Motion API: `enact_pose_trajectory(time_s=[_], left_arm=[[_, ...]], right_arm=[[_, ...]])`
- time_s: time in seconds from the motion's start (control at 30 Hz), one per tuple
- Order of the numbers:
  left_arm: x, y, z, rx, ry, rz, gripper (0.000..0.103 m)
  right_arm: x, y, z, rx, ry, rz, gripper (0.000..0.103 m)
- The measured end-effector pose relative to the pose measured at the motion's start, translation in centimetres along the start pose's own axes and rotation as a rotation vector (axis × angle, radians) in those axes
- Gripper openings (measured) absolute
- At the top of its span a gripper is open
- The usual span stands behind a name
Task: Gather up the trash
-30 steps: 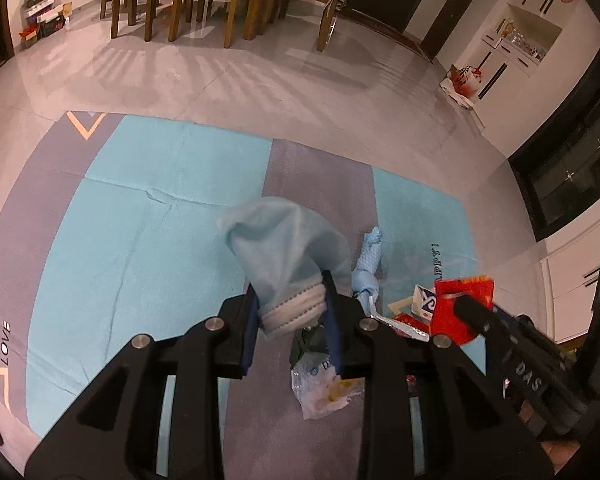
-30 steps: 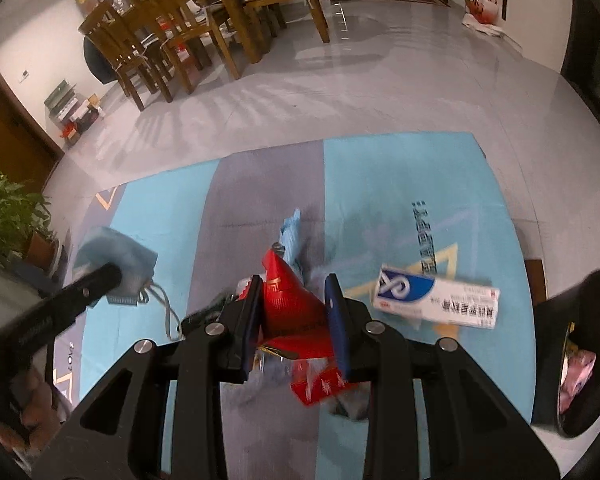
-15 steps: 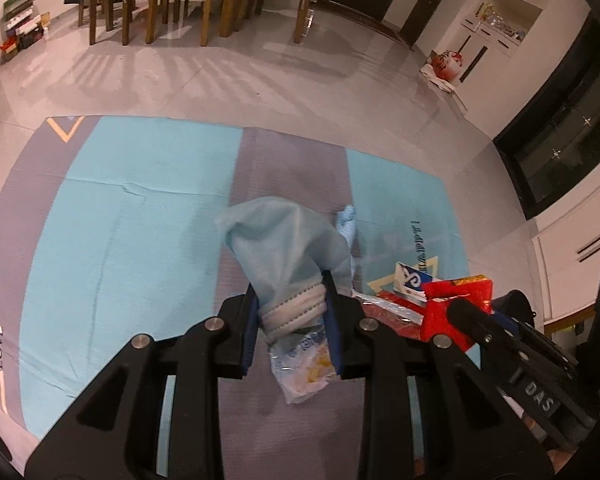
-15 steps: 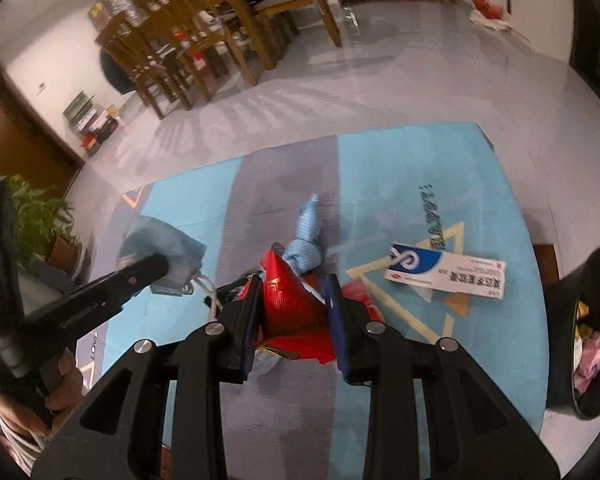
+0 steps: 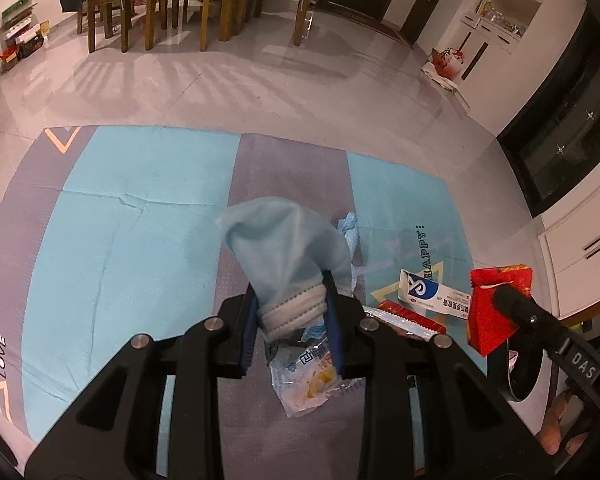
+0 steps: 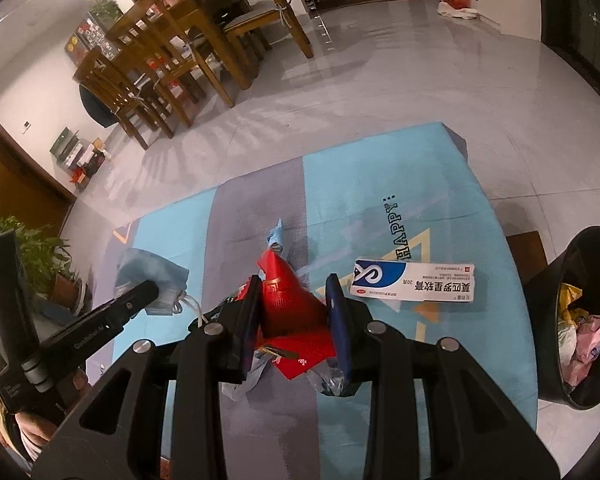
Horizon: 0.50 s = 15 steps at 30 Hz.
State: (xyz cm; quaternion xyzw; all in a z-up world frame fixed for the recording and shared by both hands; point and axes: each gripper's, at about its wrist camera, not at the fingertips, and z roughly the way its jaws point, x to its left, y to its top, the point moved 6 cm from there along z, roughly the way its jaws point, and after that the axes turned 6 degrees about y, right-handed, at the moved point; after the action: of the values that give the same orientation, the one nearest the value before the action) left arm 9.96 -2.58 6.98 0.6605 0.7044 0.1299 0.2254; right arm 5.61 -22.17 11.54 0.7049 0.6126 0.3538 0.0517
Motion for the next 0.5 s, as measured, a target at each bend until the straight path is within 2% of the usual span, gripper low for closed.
enact_pose_trajectory(time_s=[0.2,0.5], left_arm=[[-0.37,-0.33,0.06,0.029,-0.042,-0.016,0.03],[-0.32,-0.46,-0.86,0.015,-0.069,-0.024,0.03]], right_arm=[[0.11,0.12,-0.47,-0.018,-0.021,-0.023,0.033],[-0.69,0.17,-0.66,-0.026,-0.07,-0.034,0.033]])
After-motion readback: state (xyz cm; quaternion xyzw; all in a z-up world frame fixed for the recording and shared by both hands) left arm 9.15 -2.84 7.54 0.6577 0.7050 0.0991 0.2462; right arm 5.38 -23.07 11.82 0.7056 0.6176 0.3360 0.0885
